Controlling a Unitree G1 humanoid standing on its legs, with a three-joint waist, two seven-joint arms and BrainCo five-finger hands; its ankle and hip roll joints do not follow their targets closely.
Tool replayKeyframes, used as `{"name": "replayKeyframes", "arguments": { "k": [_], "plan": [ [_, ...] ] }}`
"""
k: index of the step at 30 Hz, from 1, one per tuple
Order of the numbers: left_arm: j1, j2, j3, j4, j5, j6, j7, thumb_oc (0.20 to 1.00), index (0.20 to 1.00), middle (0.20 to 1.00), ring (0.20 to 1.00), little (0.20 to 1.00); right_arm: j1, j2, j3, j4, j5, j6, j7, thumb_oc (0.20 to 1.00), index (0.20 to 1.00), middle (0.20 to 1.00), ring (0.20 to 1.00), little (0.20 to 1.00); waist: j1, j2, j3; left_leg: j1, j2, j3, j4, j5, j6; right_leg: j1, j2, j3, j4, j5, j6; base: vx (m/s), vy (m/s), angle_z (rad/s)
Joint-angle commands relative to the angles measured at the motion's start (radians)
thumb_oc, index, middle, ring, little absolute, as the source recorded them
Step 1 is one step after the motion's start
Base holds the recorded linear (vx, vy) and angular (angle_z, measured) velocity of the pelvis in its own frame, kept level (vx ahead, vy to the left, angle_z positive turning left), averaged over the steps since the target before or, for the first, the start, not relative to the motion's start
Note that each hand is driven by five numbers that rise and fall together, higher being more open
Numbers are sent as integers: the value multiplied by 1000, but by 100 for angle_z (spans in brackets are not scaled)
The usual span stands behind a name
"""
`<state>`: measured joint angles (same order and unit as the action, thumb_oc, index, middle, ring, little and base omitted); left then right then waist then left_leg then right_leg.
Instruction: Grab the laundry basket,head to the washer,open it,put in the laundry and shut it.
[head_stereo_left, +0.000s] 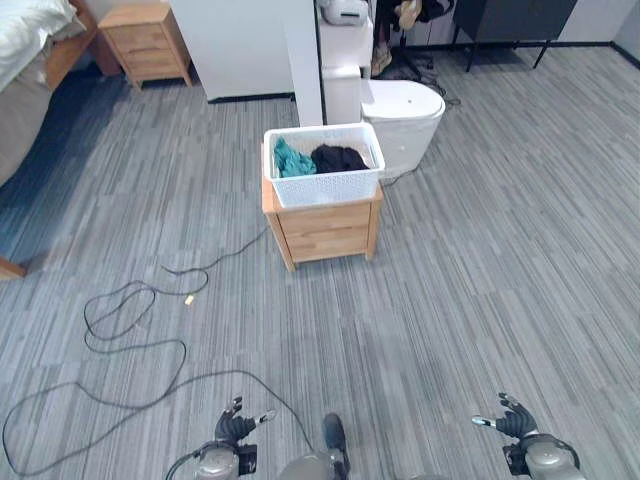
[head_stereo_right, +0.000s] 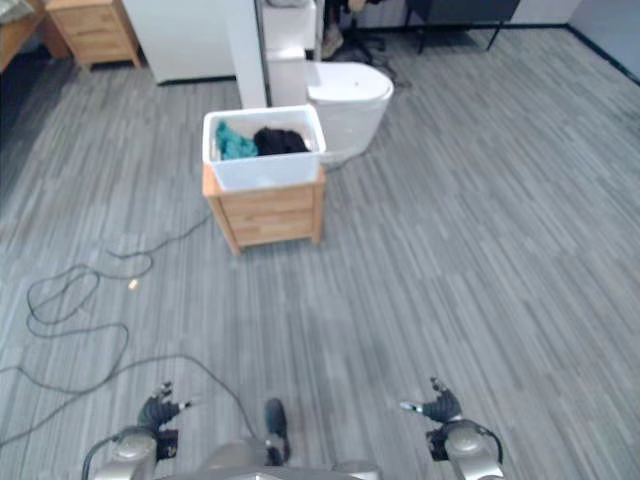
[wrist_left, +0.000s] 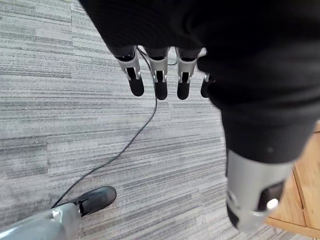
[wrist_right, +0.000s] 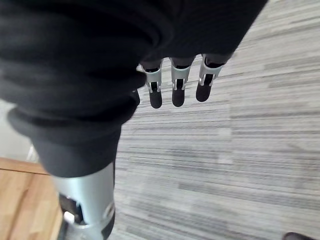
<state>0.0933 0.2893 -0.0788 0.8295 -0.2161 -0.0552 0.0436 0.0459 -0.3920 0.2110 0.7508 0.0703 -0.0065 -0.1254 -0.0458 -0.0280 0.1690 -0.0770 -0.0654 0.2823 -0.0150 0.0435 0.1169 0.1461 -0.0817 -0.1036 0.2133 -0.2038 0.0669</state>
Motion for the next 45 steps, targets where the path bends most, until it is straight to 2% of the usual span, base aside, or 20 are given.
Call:
{"name": "replayKeyframes", "arguments": {
  "k": [1, 2, 3, 5, 8, 10, 11, 12, 13, 14, 15, 17, 19, 20, 21, 25, 31, 35, 41, 45],
  "plan": [
    [-32, 46, -8, -58, 11, -22, 20, 1000, 1000, 1000, 1000, 1000, -97, -18, -8, -20, -29, -34, 7, 1000, 1000, 1000, 1000, 1000, 44, -13, 33, -23, 56, -26, 137, -130, -83, -132, -10, 38, 14, 102, 78, 146, 97, -7],
    [-36, 49, -10, -57, 15, -22, 21, 1000, 1000, 1000, 1000, 1000, -101, -16, -6, -20, -28, -34, 9, 1000, 1000, 1000, 1000, 1000, 39, -11, 39, -2, 51, -35, 129, -139, -77, -164, -7, 42, 40, 110, 76, 356, 105, 28],
    [-36, 54, -2, -61, 17, -22, 25, 1000, 1000, 1000, 1000, 1000, -107, -15, 1, -18, -29, -25, 13, 1000, 1000, 1000, 1000, 1000, 21, 5, 48, 55, 49, -50, 88, -159, -74, -268, 1, 6, 3, 143, 59, 465, 64, 30],
    [-52, 49, -12, -50, 22, -20, 26, 1000, 1000, 1000, 1000, 1000, -107, -13, -7, -14, -21, -23, 5, 1000, 1000, 1000, 1000, 1000, -16, 2, 75, 134, 33, -84, 68, -188, -81, -373, -7, -28, -112, 218, 77, 543, -30, 8],
    [-52, 43, -12, -50, 44, -23, 15, 1000, 1000, 1000, 1000, 1000, -82, -17, -23, -28, -33, -18, 14, 1000, 1000, 1000, 1000, 1000, -48, 1, 90, 221, 25, -134, 70, -242, -98, -424, -32, -93, -201, 264, 105, 550, -168, 62],
    [-42, 40, -15, -45, 52, -28, 10, 1000, 1000, 1000, 1000, 1000, -58, -22, -32, -26, -33, -21, 22, 1000, 1000, 1000, 1000, 1000, -59, -2, 76, 272, 26, -161, 90, -290, -120, -396, -53, -98, -198, 288, 101, 635, -358, 87],
    [-41, 22, -16, -16, 43, -28, 14, 1000, 1000, 1000, 1000, 1000, -56, -34, -42, -9, -24, -27, 16, 1000, 1000, 1000, 1000, 1000, -68, 19, 56, 260, 83, -153, 202, -224, -181, -352, -45, -114, -173, 287, 68, 760, -568, 146],
    [-36, 15, -16, -11, 32, -28, 15, 1000, 1000, 1000, 1000, 1000, -56, -48, -48, -22, -7, -34, 12, 1000, 1000, 1000, 1000, 1000, -71, 23, 45, 205, 113, -155, 339, -142, -203, -309, -30, -126, -183, 263, 37, 616, -513, 164],
    [-40, 10, -17, -2, 27, -28, 17, 1000, 1000, 1000, 1000, 1000, -59, -57, -48, -22, -2, -36, 10, 1000, 1000, 1000, 1000, 1000, -68, 26, 45, 184, 127, -154, 403, -103, -213, -280, -11, -117, -192, 245, 21, 331, -293, 122],
    [-43, 6, -18, 4, 24, -27, 20, 1000, 1000, 1000, 1000, 1000, -61, -61, -49, -16, -3, -32, 9, 1000, 1000, 1000, 1000, 1000, -65, 19, 41, 157, 134, -148, 434, -78, -212, -261, -11, -116, -201, 230, 12, 322, -233, -28],
    [-57, -4, -28, 28, 22, -22, 18, 1000, 1000, 1000, 1000, 1000, -70, -71, -49, 11, 3, -27, 0, 1000, 1000, 1000, 1000, 1000, -46, 1, 51, 73, 129, -121, 423, -125, -180, -198, -7, -103, -233, 205, 6, 225, -161, -82],
    [-58, -3, -31, 26, 26, -21, 18, 1000, 1000, 1000, 1000, 1000, -70, -72, -51, 14, 5, -28, -3, 1000, 1000, 1000, 1000, 1000, -43, -6, 50, 52, 117, -124, 392, -132, -176, -192, -12, -100, -240, 205, 10, 160, -70, -31],
    [-60, 1, -38, 30, 36, -17, 15, 1000, 1000, 1000, 1000, 1000, -67, -78, -55, 29, 7, -26, -8, 1000, 1000, 1000, 1000, 1000, -38, -12, 52, 26, 108, -120, 305, -150, -174, -173, -12, -91, -254, 203, 18, 133, -8, -36],
    [-61, 3, -39, 28, 37, -16, 15, 1000, 1000, 1000, 1000, 1000, -65, -79, -57, 34, 7, -26, -12, 1000, 1000, 1000, 1000, 1000, -35, -12, 55, 25, 107, -117, 254, -137, -178, -161, -9, -89, -260, 203, 21, 148, 33, -44],
    [-62, 5, -37, 33, 36, -17, 15, 1000, 1000, 1000, 1000, 1000, -64, -78, -57, 49, 6, -24, -14, 1000, 1000, 1000, 1000, 1000, -32, -6, 52, 44, 114, -113, 188, -125, -188, -147, 4, -86, -267, 197, 24, 113, 32, -58],
    [-49, 5, -29, 37, 37, -14, 12, 1000, 1000, 1000, 1000, 1000, -54, -64, -55, 54, -2, -26, -10, 1000, 1000, 1000, 1000, 1000, -28, -3, 31, 85, 103, -129, 137, -119, -187, -121, 19, -73, -275, 195, 24, 119, 36, -70],
    [-45, 12, -18, 55, 54, -10, 11, 1000, 1000, 1000, 1000, 1000, -44, -54, -53, 56, -20, -19, -5, 1000, 1000, 1000, 1000, 1000, -24, -1, -2, 177, 94, -109, 45, -119, -174, -92, 27, -52, -289, 198, 29, 74, 45, 20],
    [-33, 14, -17, 34, 54, -12, 10, 1000, 1000, 1000, 1000, 1000, -42, -54, -56, 32, -21, -23, -5, 1000, 1000, 1000, 1000, 1000, -21, 2, -5, 192, 88, -112, 23, -121, -167, -92, 27, -43, -292, 200, 34, 4, 39, -1],
    [13, 37, 32, -104, 32, -25, 25, 1000, 1000, 1000, 1000, 1000, -27, -81, -72, -131, -53, -34, 2, 1000, 1000, 1000, 1000, 1000, -7, 2, -10, 213, 79, -109, 2, -129, -156, -87, 19, -39, -295, 206, 47, 6, 31, -5],
    [7, 51, 47, -144, 30, -25, 51, 1000, 1000, 1000, 1000, 1000, -54, -82, -54, -147, -58, -31, -3, 1000, 1000, 1000, 1000, 1000, 3, 4, -2, 208, 75, -115, -4, -130, -153, -95, 15, -41, -295, 209, 52, -7, 7, 1]
  ]
}}
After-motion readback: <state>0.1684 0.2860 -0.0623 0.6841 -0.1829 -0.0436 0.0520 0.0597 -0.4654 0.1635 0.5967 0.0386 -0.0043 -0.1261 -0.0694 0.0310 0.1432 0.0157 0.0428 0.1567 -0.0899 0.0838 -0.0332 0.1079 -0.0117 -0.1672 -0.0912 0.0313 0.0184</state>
